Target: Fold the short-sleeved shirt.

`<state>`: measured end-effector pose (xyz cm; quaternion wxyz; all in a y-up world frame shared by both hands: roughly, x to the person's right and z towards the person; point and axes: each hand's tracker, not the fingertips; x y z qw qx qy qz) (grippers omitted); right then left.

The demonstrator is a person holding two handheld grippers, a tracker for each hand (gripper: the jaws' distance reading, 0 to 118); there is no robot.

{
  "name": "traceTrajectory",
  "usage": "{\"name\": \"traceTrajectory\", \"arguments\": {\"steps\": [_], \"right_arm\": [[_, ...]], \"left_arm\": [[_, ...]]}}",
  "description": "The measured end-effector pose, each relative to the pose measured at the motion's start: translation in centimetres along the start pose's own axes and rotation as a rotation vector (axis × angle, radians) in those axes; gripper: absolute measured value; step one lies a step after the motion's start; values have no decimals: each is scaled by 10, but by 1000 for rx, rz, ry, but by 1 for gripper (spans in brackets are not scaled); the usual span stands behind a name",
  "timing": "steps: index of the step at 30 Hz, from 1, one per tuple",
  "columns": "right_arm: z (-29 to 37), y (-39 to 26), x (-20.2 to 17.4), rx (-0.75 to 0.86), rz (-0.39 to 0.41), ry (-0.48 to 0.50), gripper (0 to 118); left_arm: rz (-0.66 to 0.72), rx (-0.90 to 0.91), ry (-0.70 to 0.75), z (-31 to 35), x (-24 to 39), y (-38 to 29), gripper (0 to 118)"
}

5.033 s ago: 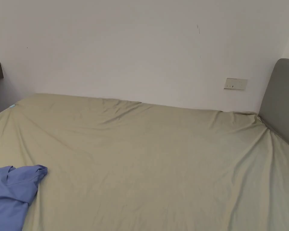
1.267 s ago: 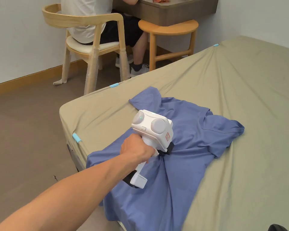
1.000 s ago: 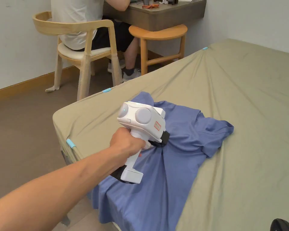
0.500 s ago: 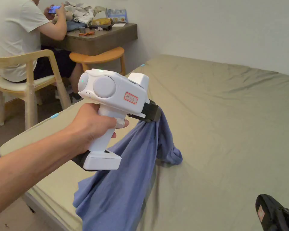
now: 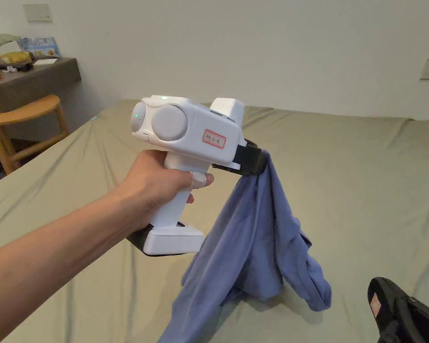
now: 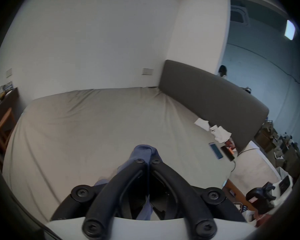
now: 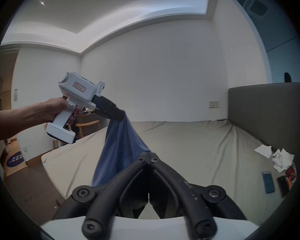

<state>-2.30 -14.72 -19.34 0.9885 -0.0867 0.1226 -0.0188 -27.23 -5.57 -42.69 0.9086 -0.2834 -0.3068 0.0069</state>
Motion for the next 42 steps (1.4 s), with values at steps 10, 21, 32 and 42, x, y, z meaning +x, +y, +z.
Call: {"name": "traceTrajectory", "arguments": {"steps": [10, 21, 32, 42], "right_arm": [[30, 4, 31, 17, -14, -122, 0], [27, -14, 40, -27, -36, -151, 0], [28, -29, 53, -95, -50, -178, 0], [15, -36, 57, -114, -43, -193, 0]], "left_arm": [[-68, 27, -110, -51, 61, 31, 0], [-81, -218, -144, -154, 82, -105, 0], [-43, -359, -118, -217, 99, -248, 65], [47, 188, -72, -21, 80, -209, 118]]}}
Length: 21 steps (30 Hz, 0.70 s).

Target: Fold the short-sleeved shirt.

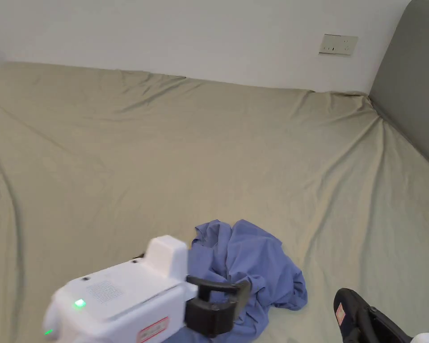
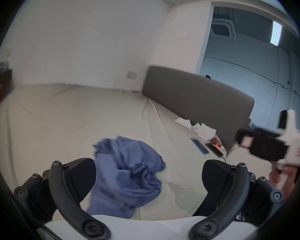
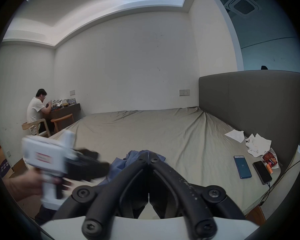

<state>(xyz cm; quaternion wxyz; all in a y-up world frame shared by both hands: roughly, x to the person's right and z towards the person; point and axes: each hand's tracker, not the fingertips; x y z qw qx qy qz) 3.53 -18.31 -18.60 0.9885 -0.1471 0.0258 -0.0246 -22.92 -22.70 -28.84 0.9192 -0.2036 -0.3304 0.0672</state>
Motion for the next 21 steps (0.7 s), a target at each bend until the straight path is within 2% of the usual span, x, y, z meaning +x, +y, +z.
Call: {"name": "traceTrajectory", "arguments": {"steps": [2, 3, 4, 5, 6, 7, 8, 10, 11, 13, 15, 16, 21], "right_arm": [[-5, -5, -2, -15, 1, 4, 0], [-8, -8, -4, -27, -2, 9, 0], [-9, -10, -6, -36, -7, 16, 0], [-10, -12, -8, -41, -12, 23, 0], [-11, -13, -10, -46, -12, 30, 0], [-12, -14, -13, -51, -9, 33, 0], [-12, -14, -15, -54, -5, 34, 0], [-12, -16, -19, -59, -3, 39, 0], [-12, -16, -21, -63, -7, 42, 0], [-11, -17, -24, -68, -13, 52, 0], [-12, -17, -28, -74, -3, 57, 0], [-11, -17, -30, -75, 5, 59, 0], [-9, -17, -33, -76, 21, 66, 0]], "left_arm": [[1, 61, 62, 38, -2, -3, 117], [0, 88, 98, 56, -5, -7, 111], [0, 95, 133, 72, -6, -12, 100], [1, 99, 175, 84, -6, -16, 78], [1, 96, 228, 94, -7, -24, 51], [3, 76, 263, 105, -8, -31, 17], [12, 56, 295, 112, -9, -38, 0], [25, 37, 343, 125, -9, -55, 0], [46, -6, 316, 130, -11, -61, 0], [79, -21, 385, 125, -15, -69, 0], [123, -44, 349, 128, -20, -75, 0], [134, -34, 382, 124, -23, -76, 0], [276, -64, 293, 107, -43, -72, 0]]}}
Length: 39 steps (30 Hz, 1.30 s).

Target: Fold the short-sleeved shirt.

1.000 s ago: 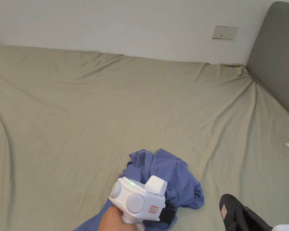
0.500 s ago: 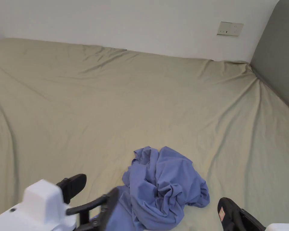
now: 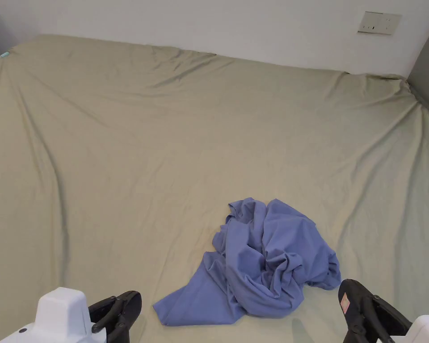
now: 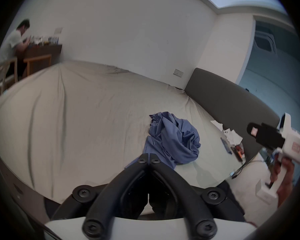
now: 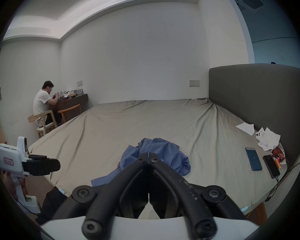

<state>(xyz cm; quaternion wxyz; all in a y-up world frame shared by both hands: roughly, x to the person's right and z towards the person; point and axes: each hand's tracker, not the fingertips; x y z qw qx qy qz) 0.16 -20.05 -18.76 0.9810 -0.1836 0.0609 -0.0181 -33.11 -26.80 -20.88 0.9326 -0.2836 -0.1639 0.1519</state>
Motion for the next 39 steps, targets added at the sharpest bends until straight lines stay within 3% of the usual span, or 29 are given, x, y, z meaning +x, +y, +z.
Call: {"name": "traceTrajectory", "arguments": {"steps": [2, 3, 4, 5, 6, 9, 11, 13, 16, 21, 28, 31, 39], "right_arm": [[0, 1, 0, 0, -2, -2, 0], [1, 1, 0, 2, -9, 0, 0], [1, 1, 1, 3, -14, 3, 0], [2, 2, 1, 4, -17, 3, 0], [2, 2, 1, 5, -16, 4, 0], [3, 3, 0, 8, -10, 7, 0], [6, 4, -1, 13, -5, 8, 0], [7, 5, 0, 19, -5, 9, 0], [5, 3, 0, 7, -4, 9, 0], [0, 0, 1, -16, -24, 15, 0], [-8, -4, 1, -36, -19, 14, 0], [-10, -4, 1, -45, -29, 17, 0], [-9, -1, 6, -41, -17, 3, 0]], "left_arm": [[76, -4, -25, -14, -6, 4, 0], [126, -28, -56, -23, -10, 7, 5], [181, -42, -48, -35, -13, 9, 22], [245, -61, -69, -47, -19, 10, 71], [295, -97, -76, -61, -26, 10, 99], [445, -227, -35, -102, -42, 0, 114], [452, -224, 3, -120, -49, -8, 109], [305, -258, 120, -136, -46, -19, 107], [92, -253, 148, -148, -27, -30, 107], [-87, -301, 209, -168, -3, -47, 102], [-161, -287, 196, -162, 25, -58, 56], [-181, -281, 228, -161, 26, -56, 15], [-254, -235, 248, -154, 35, -55, 11]]}}
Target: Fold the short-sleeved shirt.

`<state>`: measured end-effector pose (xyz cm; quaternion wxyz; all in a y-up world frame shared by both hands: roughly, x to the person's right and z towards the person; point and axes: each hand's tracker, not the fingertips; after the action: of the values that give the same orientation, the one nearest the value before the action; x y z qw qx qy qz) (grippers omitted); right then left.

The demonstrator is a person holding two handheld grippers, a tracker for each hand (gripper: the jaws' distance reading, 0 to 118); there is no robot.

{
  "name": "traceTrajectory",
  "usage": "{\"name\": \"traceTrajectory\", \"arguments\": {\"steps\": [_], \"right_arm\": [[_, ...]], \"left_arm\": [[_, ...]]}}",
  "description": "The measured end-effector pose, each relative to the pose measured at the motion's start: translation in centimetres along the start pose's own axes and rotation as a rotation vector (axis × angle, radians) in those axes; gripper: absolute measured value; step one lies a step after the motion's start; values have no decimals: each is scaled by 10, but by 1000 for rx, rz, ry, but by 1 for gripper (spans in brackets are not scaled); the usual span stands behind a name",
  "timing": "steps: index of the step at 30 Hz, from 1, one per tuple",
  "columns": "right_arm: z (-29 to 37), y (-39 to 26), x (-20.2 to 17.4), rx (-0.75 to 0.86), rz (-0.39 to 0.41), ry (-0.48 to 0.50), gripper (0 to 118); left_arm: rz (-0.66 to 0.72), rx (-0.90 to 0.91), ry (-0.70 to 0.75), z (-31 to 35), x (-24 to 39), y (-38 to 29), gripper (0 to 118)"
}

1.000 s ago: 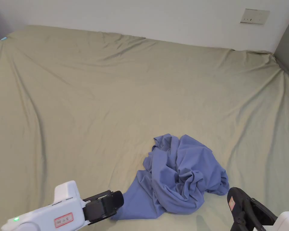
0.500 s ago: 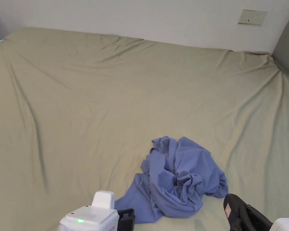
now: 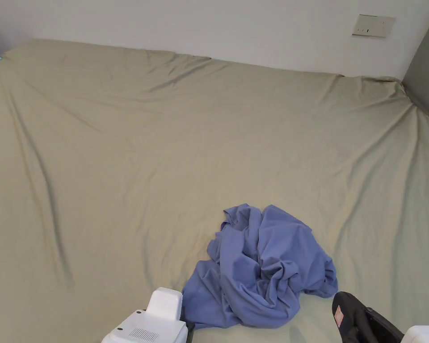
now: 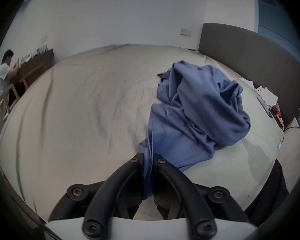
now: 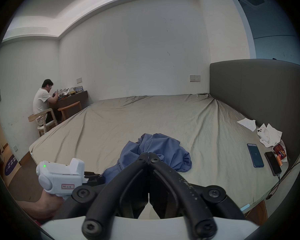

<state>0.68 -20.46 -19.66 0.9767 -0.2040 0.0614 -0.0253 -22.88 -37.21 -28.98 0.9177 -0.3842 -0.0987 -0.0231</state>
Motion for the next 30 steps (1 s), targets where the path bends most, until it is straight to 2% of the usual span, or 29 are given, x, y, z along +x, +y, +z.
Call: {"name": "traceTrajectory", "arguments": {"steps": [2, 9, 12, 14, 15, 16, 17, 18, 19, 21, 23, 24, 26, 27, 30], "right_arm": [[0, 1, 3, 0, -2, -5, 0], [-14, 20, 16, 7, 21, 8, 0], [-52, 52, 33, -3, -26, 96, 0], [-90, 77, 43, -65, 10, 126, 2], [-116, 88, 49, -48, 9, 120, 6], [-148, 99, 55, -78, -6, 121, 19], [-186, 109, 64, -175, -27, 138, 53], [-224, 116, 73, -273, -60, 148, 80], [-264, 119, 78, -385, -105, 122, 95], [-337, 114, 88, -633, -170, 48, 94], [-399, 98, 101, -771, -293, 34, 92], [-423, 87, 106, -843, -349, -4, 91], [-450, 71, 117, -850, -458, -73, 88], [-462, 65, 120, -849, -486, -96, 86], [-482, 59, 114, -921, -386, -125, 85]], "left_arm": [[-15, 40, 0, 6, 3, 1, 10], [79, 88, -90, 30, -3, 17, 9], [91, 88, -122, 36, -5, 18, 9], [92, 88, -134, 40, -4, 19, 9], [94, 90, -137, 41, -4, 18, 9], [99, 91, -144, 42, -3, 18, 9], [102, 91, -150, 42, -2, 19, 9], [97, 88, -152, 42, -2, 18, 9], [95, 83, -148, 43, -1, 17, 9], [105, 81, -157, 45, 0, 17, 9], [113, 79, -156, 45, 2, 16, 9], [112, 76, -158, 45, 2, 16, 9], [120, 71, -151, 45, 3, 17, 9], [127, 69, -157, 45, 2, 17, 9], [141, 56, -166, 46, 2, 18, 9]]}}
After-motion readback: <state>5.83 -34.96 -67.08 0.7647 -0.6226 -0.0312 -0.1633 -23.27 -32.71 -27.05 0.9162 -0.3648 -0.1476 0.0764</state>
